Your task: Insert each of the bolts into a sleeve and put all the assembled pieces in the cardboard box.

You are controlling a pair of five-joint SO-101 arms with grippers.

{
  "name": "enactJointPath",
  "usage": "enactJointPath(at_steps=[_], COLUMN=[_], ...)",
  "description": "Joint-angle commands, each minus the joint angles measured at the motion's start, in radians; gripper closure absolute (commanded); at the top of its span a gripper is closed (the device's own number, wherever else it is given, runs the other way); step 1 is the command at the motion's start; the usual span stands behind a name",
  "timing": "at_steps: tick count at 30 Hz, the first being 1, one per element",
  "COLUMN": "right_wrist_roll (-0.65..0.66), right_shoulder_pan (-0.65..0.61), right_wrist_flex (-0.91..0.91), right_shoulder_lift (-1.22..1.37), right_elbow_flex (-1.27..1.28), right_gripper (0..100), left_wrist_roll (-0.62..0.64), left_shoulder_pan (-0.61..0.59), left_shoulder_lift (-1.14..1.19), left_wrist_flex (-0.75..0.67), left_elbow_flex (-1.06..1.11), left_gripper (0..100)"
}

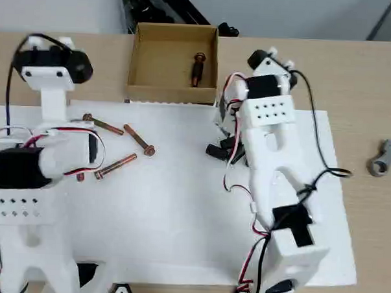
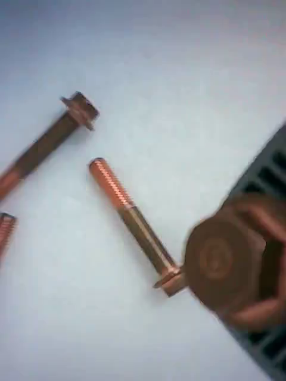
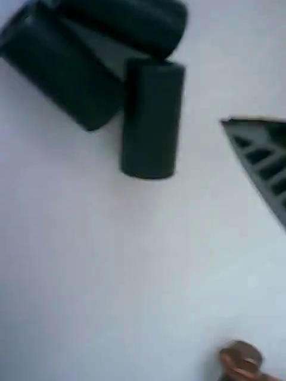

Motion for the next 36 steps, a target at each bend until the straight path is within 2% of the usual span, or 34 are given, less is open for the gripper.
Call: enactJointPath(at_steps=[1,10,22,36], right_wrist_roll=[-0.017,-0.017,-0.012,-0.012], right_shoulder_pan=[-0.008,-0.002,0.073,0.061], right_wrist_flex=[-0.054,-0.097,-0.001,-0.054], right_shoulder_lift=[0.035,0.120,0.124,0.280], right_elbow_flex=[-0.006,-0.006,0.000,-0.002], right_gripper=[85.2,85.2,85.2,85.2], left_wrist_roll=[-0.006,-0.012,-0.038,-0.038], left_shoulder_pan=[-0.008,-0.006,-0.006,-0.006], left_shoulder_lift=[-0.061,-0.207,-0.218,-0.218], left_wrist_flex=[-0.068,-0.184,-0.183,-0.175], left_elbow_flex=[0.090,0.295,0.303,0.303], left_gripper=[100,100,100,100])
